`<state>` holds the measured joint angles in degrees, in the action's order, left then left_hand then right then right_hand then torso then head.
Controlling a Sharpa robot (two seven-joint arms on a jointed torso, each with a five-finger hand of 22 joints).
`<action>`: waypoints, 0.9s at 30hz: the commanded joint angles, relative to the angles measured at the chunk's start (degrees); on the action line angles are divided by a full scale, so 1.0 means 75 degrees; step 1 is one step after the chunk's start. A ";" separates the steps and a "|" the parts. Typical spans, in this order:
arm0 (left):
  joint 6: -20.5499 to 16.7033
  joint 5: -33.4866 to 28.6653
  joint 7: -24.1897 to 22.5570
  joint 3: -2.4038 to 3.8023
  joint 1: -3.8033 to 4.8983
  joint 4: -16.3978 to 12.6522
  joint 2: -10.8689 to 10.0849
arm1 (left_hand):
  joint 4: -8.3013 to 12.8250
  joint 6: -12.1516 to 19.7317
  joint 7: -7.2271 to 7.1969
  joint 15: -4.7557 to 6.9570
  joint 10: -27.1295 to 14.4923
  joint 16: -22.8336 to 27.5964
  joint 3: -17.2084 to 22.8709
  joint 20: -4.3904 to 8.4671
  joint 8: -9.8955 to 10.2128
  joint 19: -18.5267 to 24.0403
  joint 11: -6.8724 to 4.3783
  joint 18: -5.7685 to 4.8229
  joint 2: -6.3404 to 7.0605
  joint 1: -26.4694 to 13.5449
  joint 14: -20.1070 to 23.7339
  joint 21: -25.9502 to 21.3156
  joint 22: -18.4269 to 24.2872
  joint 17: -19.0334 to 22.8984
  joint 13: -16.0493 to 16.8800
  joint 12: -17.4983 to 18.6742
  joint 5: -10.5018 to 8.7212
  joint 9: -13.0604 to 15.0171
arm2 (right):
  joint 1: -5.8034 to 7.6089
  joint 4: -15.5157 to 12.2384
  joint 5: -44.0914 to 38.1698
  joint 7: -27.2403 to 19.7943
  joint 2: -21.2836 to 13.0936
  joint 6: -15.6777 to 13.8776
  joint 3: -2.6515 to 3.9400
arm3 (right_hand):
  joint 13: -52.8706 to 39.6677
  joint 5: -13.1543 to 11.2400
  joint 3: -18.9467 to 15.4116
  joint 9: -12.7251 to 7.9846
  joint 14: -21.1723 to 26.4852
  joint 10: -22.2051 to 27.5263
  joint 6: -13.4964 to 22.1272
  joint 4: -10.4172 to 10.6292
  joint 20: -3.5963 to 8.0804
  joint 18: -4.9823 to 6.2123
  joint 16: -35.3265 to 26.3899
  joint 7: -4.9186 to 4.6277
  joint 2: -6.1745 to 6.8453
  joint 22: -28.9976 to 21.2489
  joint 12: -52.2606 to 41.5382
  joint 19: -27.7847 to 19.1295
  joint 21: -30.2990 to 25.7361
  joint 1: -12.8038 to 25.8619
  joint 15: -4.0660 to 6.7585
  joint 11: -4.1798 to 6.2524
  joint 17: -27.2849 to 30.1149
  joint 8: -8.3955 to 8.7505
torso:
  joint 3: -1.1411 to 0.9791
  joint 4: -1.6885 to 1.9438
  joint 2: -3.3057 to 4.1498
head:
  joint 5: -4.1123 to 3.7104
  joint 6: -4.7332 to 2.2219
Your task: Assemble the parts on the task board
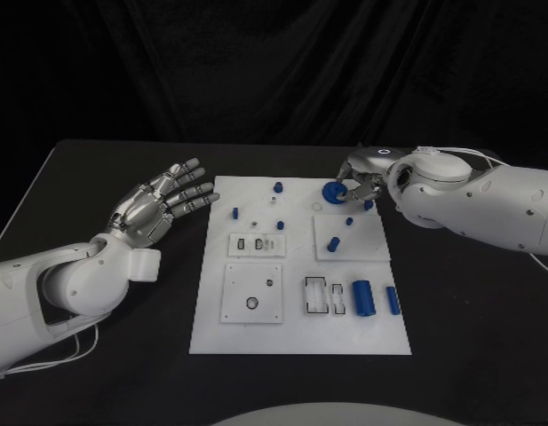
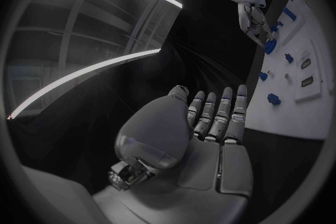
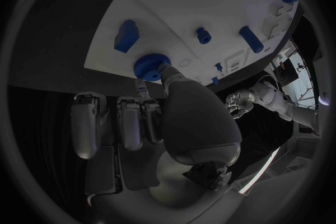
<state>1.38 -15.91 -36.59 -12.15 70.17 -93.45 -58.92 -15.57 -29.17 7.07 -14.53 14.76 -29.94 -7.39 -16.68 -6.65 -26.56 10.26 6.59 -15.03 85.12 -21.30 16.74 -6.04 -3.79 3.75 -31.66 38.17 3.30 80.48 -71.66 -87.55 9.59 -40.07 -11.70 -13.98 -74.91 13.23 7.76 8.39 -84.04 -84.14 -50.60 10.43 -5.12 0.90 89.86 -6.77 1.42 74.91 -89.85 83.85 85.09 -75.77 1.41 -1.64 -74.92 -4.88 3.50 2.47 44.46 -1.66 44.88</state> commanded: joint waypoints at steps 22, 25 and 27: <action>0.0154 -0.0028 0.0095 0.0007 -0.0040 0.0048 -0.0025 | -0.0014 0.0017 0.0067 -0.0067 -0.0016 -0.0054 0.0100 0.0020 0.0003 0.0066 0.0044 -0.0137 -0.0002 0.0085 0.0018 0.0028 0.0013 0.0000 0.0009 -0.0043 0.0031 0.0002 | -0.0075 -0.0334 -0.0022 -0.0218 -0.0242 -0.0628 -0.0017 | -0.2012 0.2595 0.0664 0.0952 -0.0794 -0.0782 -0.1214 -0.0583 0.0158 0.0088 0.0019 0.0255 0.0063 0.1682 -0.0020 0.0239 0.0019 -0.0063 0.0155 0.0179 -0.2011 -0.0599 | 0.0000 -0.0010 0.0000 | 0.0073 -0.0017; 0.0147 -0.0028 0.0103 0.0007 -0.0042 0.0050 -0.0039 | -0.0014 0.0013 0.0068 -0.0067 -0.0016 -0.0056 0.0107 0.0020 0.0002 0.0067 0.0045 -0.0138 -0.0004 0.0086 0.0019 0.0029 0.0013 0.0001 0.0010 -0.0044 0.0032 0.0003 | -0.0021 -0.0519 -0.0022 -0.0231 -0.0344 -0.0764 -0.0014 | -0.2012 0.2769 0.0744 0.1015 -0.0794 -0.0782 -0.1181 -0.0607 0.0160 0.0084 0.0019 0.0245 0.0077 0.1692 -0.0020 0.0252 0.0029 -0.0022 0.0154 0.0175 -0.2011 -0.0596 | 0.0000 -0.0008 -0.0002 | 0.0076 -0.0015; 0.0146 -0.0028 0.0109 0.0007 -0.0043 0.0053 -0.0039 | -0.0014 0.0013 0.0068 -0.0067 -0.0016 -0.0056 0.0107 0.0020 0.0002 0.0067 0.0045 -0.0138 -0.0004 0.0086 0.0019 0.0029 0.0013 0.0001 0.0010 -0.0044 0.0032 0.0003 | 0.0023 -0.0625 -0.0022 -0.0236 -0.0393 -0.0829 -0.0013 | -0.2012 0.2803 0.0764 0.1027 -0.0794 -0.0782 -0.1163 -0.0609 0.0160 0.0081 0.0019 0.0240 0.0080 0.1699 -0.0020 0.0263 0.0040 -0.0007 0.0153 0.0172 -0.2011 -0.0589 | -0.0002 -0.0002 0.0001 | 0.0077 -0.0017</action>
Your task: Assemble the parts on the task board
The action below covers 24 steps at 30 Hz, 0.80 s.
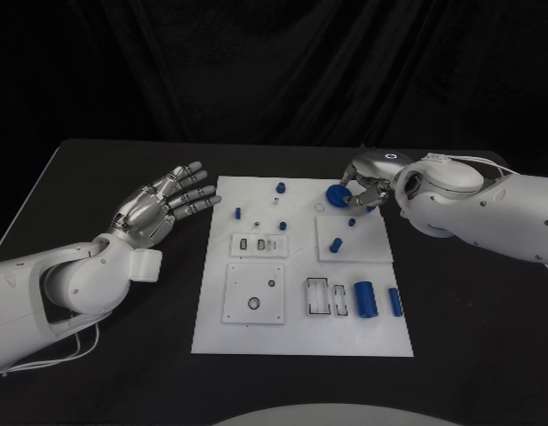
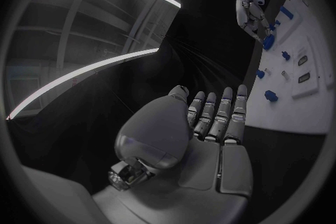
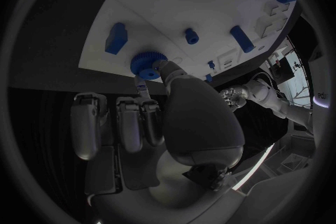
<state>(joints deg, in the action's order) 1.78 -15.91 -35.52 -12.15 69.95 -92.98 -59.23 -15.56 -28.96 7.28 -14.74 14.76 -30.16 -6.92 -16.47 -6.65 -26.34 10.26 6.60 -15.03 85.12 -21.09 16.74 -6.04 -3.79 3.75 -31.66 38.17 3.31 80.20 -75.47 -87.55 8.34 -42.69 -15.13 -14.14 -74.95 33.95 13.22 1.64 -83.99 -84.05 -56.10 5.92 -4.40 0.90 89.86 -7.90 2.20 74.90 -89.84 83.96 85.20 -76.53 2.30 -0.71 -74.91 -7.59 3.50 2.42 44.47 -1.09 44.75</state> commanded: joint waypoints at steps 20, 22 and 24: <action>0.0115 -0.0027 0.0019 0.0007 -0.0029 0.0063 0.0090 | -0.0017 -0.0013 0.0043 -0.0041 -0.0015 -0.0032 0.0068 -0.0008 0.0003 0.0041 0.0052 -0.0141 -0.0008 0.0089 -0.0007 0.0029 0.0013 0.0000 0.0010 -0.0048 0.0035 0.0003 | 0.0280 -0.0461 -0.0022 -0.0121 0.0414 -0.0248 0.0012 | -0.2007 -0.0135 0.0152 0.2029 -0.0801 -0.0794 -0.0350 -0.0015 0.0049 0.0063 0.0019 0.0363 -0.0006 0.1736 -0.0021 0.0302 0.0075 0.0224 0.0014 0.0022 -0.2012 -0.0191 | 0.0009 0.0003 -0.0006 | 0.0028 0.0001; 0.0117 -0.0027 0.0025 0.0007 -0.0030 0.0069 0.0101 | -0.0017 -0.0013 0.0043 -0.0041 -0.0015 -0.0032 0.0068 -0.0008 0.0003 0.0041 0.0052 -0.0141 -0.0008 0.0089 -0.0007 0.0029 0.0013 0.0000 0.0010 -0.0048 0.0035 0.0003 | 0.0274 -0.0427 -0.0022 -0.0121 0.0505 -0.0188 0.0012 | -0.2007 -0.0240 0.0174 0.2052 -0.0801 -0.0794 -0.0330 -0.0024 0.0044 0.0063 0.0019 0.0357 -0.0006 0.1737 -0.0021 0.0302 0.0072 0.0245 0.0009 0.0015 -0.2012 -0.0181 | 0.0011 0.0004 -0.0007 | 0.0019 0.0007; 0.0116 -0.0027 0.0031 0.0007 -0.0031 0.0074 0.0111 | -0.0018 -0.0009 0.0045 -0.0042 -0.0014 -0.0036 0.0079 -0.0008 0.0004 0.0043 0.0056 -0.0143 -0.0009 0.0090 -0.0006 0.0029 0.0014 0.0000 0.0011 -0.0049 0.0035 0.0002 | 0.0263 -0.0394 -0.0022 -0.0123 0.0598 -0.0132 0.0012 | -0.2007 -0.0267 0.0181 0.2058 -0.0801 -0.0794 -0.0325 -0.0026 0.0043 0.0064 0.0019 0.0356 -0.0009 0.1737 -0.0021 0.0300 0.0070 0.0251 0.0007 0.0013 -0.2012 -0.0178 | 0.0014 0.0010 -0.0006 | 0.0005 0.0018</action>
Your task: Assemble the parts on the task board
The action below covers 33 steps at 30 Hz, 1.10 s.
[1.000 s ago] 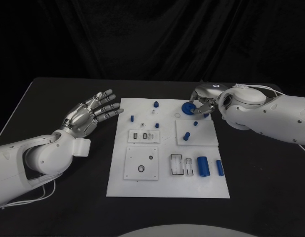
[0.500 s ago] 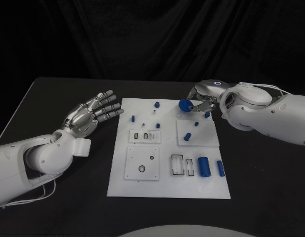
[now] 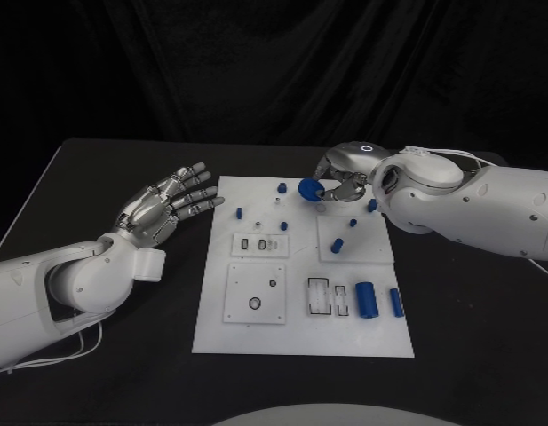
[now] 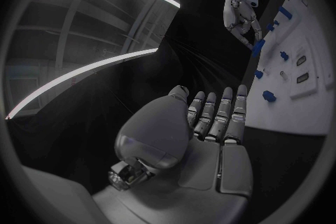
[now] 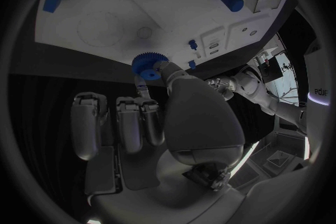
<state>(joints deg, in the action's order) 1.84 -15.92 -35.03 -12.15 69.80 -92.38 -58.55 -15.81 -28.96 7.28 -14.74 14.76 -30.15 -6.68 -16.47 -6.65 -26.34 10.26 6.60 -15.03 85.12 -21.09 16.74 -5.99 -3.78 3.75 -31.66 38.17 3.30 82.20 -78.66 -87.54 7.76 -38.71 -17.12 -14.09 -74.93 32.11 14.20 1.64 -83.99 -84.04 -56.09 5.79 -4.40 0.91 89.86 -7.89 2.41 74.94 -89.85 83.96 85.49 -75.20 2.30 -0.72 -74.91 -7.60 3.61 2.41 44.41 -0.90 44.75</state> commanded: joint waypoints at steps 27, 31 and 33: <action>0.0121 -0.0027 -0.0013 0.0007 -0.0012 0.0032 0.0079 | 0.0015 -0.0015 0.0048 -0.0044 -0.0012 -0.0040 0.0062 -0.0008 0.0002 0.0046 0.0062 -0.0145 -0.0006 0.0091 -0.0005 0.0029 0.0008 0.0000 0.0011 -0.0052 0.0035 0.0003 | -0.0155 0.0627 -0.0023 -0.0161 0.0979 0.0413 0.0009 | -0.2009 -0.0613 0.0134 0.2140 -0.0801 -0.0794 -0.0135 -0.0064 -0.0005 0.0104 0.0019 0.0291 -0.0048 0.1684 -0.0021 0.0188 -0.0109 0.0185 -0.0045 -0.0047 -0.2012 -0.0040 | -0.0020 0.0010 0.0010 | -0.0096 0.0095; 0.0130 -0.0027 -0.0004 0.0007 -0.0012 0.0045 0.0095 | 0.0015 -0.0015 0.0048 -0.0044 -0.0012 -0.0040 0.0062 -0.0008 0.0002 0.0046 0.0062 -0.0145 -0.0006 0.0091 -0.0005 0.0029 0.0008 0.0000 0.0011 -0.0052 0.0035 0.0003 | -0.0177 0.0666 -0.0023 -0.0208 0.1041 0.0362 0.0011 | -0.2009 -0.0613 0.0134 0.2140 -0.0801 -0.0794 -0.0135 -0.0064 -0.0005 0.0104 0.0019 0.0291 -0.0048 0.1684 -0.0021 0.0188 -0.0109 0.0185 -0.0045 -0.0047 -0.2012 -0.0040 | -0.0018 0.0005 0.0008 | -0.0082 0.0102; 0.0132 -0.0027 0.0003 0.0007 -0.0012 0.0051 0.0101 | 0.0015 -0.0015 0.0048 -0.0044 -0.0012 -0.0040 0.0062 -0.0008 0.0002 0.0046 0.0062 -0.0145 -0.0006 0.0091 -0.0005 0.0029 0.0008 0.0000 0.0011 -0.0052 0.0035 0.0003 | -0.0185 0.0683 -0.0023 -0.0206 0.1071 0.0376 0.0011 | -0.2009 -0.0737 0.0144 0.2147 -0.0801 -0.0794 -0.0120 -0.0075 -0.0013 0.0110 0.0019 0.0285 -0.0055 0.1678 -0.0021 0.0172 -0.0130 0.0192 -0.0054 -0.0053 -0.2012 -0.0020 | -0.0015 0.0002 0.0010 | -0.0083 0.0107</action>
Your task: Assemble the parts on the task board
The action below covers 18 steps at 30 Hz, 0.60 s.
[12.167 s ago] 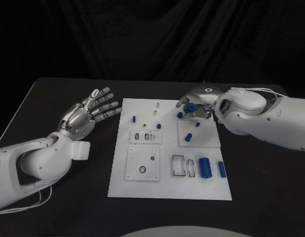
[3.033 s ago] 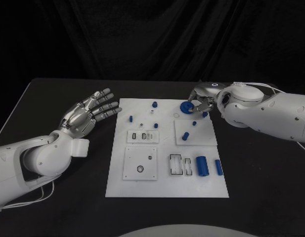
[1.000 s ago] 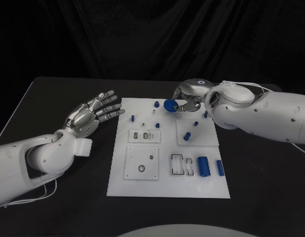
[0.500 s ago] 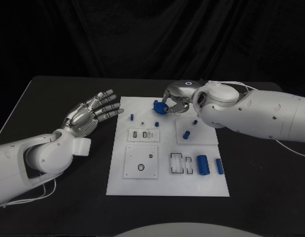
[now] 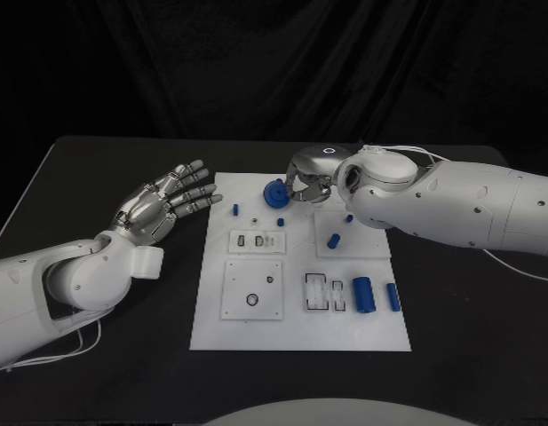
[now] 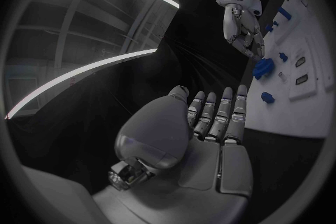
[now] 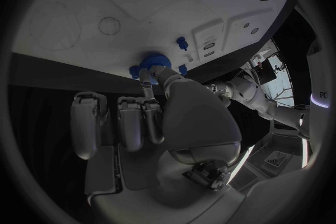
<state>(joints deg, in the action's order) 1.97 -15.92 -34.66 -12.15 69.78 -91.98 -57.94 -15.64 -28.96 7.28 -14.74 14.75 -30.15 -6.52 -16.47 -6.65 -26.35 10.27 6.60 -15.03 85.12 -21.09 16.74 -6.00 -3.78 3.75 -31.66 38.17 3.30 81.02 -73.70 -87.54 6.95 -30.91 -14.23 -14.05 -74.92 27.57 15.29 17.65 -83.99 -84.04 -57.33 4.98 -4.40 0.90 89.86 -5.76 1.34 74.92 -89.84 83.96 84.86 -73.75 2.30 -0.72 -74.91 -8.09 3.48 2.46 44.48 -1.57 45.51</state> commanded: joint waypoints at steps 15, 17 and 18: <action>0.0143 -0.0026 -0.0019 0.0007 -0.0014 0.0048 0.0048 | -0.0007 -0.0015 0.0052 -0.0048 -0.0010 -0.0047 0.0061 -0.0008 0.0002 0.0050 0.0069 -0.0148 -0.0001 0.0093 -0.0005 0.0029 0.0010 -0.0001 0.0012 -0.0056 0.0036 0.0004 | -0.0059 0.0094 -0.0023 -0.0108 0.0109 -0.0081 0.0007 | -0.2011 -0.1591 -0.0093 -0.0123 -0.0802 -0.0795 0.0640 0.0086 -0.0077 0.0206 0.0019 -0.0063 0.0063 0.1566 -0.0021 -0.0092 -0.0404 0.0164 -0.0112 -0.0105 -0.2013 0.0502 | 0.0003 0.0003 -0.0003 | 0.0001 0.0014; 0.0147 -0.0026 -0.0018 0.0007 -0.0015 0.0052 0.0047 | -0.0007 -0.0015 0.0052 -0.0048 -0.0010 -0.0047 0.0061 -0.0008 0.0002 0.0050 0.0069 -0.0148 -0.0001 0.0093 -0.0005 0.0029 0.0010 -0.0001 0.0012 -0.0056 0.0036 0.0004 | -0.0060 0.0086 -0.0023 -0.0115 0.0094 -0.0095 0.0007 | -0.2011 -0.1621 -0.0093 -0.0133 -0.0802 -0.0795 0.0669 0.0078 -0.0078 0.0219 0.0019 -0.0060 0.0064 0.1548 -0.0021 -0.0129 -0.0452 0.0151 -0.0112 -0.0104 -0.2013 0.0519 | 0.0004 0.0000 -0.0004 | 0.0008 0.0017; 0.0148 -0.0026 -0.0017 0.0007 -0.0016 0.0054 0.0047 | -0.0007 -0.0015 0.0052 -0.0048 -0.0010 -0.0047 0.0061 -0.0008 0.0002 0.0050 0.0069 -0.0148 -0.0001 0.0093 -0.0005 0.0029 0.0010 -0.0001 0.0012 -0.0056 0.0036 0.0004 | -0.0060 0.0081 -0.0023 -0.0120 0.0086 -0.0106 0.0007 | -0.2011 -0.1630 -0.0092 -0.0137 -0.0802 -0.0795 0.0680 0.0073 -0.0079 0.0226 0.0019 -0.0059 0.0063 0.1539 -0.0021 -0.0148 -0.0476 0.0144 -0.0113 -0.0104 -0.2013 0.0526 | 0.0004 0.0000 -0.0004 | 0.0008 0.0017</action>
<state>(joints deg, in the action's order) 2.16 -15.92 -34.41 -12.15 69.73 -91.53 -57.70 -15.80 -28.96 7.28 -14.74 14.76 -30.15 -6.36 -16.47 -6.65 -26.35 10.26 6.60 -15.03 85.12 -21.09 16.74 -6.01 -3.78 3.75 -31.89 38.17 3.30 80.83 -73.00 -87.54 6.44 -30.19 -14.53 -13.95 -74.91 15.70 14.80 16.67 -83.94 -84.02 -52.61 5.47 -5.13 1.84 89.85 -6.37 1.96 74.91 -89.84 83.23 81.48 -73.12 1.93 -1.14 -74.90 -4.50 3.49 2.49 44.47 -1.56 45.62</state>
